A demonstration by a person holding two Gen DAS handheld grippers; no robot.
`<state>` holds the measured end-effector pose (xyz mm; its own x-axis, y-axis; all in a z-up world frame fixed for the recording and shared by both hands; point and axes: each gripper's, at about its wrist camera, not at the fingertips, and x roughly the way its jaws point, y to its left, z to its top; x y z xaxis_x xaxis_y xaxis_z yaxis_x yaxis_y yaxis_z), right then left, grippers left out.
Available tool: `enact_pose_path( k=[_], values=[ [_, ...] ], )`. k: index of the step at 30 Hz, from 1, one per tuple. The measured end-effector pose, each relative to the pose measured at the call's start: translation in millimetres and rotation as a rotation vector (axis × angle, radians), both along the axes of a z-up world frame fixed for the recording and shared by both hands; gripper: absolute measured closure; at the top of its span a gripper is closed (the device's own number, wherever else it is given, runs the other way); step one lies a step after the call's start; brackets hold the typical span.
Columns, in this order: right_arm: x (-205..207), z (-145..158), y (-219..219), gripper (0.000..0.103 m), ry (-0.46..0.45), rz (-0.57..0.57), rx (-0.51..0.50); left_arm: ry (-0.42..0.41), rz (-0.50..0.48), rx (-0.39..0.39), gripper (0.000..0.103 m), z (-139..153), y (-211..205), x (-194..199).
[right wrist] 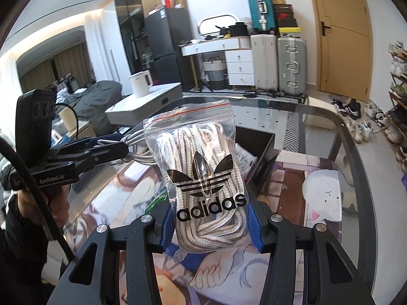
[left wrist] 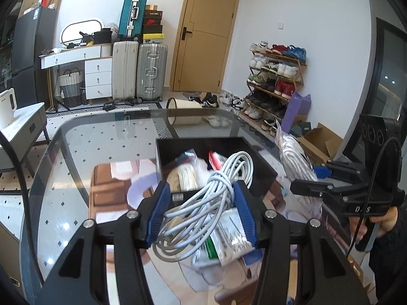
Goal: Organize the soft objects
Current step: 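Lift and carry the lace bag and cable over the black box with both tools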
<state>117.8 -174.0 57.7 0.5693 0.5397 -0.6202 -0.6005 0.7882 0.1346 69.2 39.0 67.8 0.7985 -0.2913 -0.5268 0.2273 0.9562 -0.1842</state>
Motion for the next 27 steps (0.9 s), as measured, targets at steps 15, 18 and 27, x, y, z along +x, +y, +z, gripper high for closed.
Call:
enact_pose_path(
  k=[15, 18, 27],
  values=[
    [37.9, 12.9, 21.3, 0.055, 0.006, -0.063, 0.042, -0.029, 0.079, -0.015, 0.052, 3.1, 3.4, 51.8],
    [48.6, 10.6, 28.2, 0.055, 0.019, -0.062, 0.047, -0.034, 0.102, -0.005, 0.052, -1.1, 2.1, 60.3],
    [78.4, -6.6, 46.8, 0.055, 0.052, -0.067, 0.022, -0.017, 0.131, -0.032, 0.052, -16.4, 1.5, 85.1]
  ],
)
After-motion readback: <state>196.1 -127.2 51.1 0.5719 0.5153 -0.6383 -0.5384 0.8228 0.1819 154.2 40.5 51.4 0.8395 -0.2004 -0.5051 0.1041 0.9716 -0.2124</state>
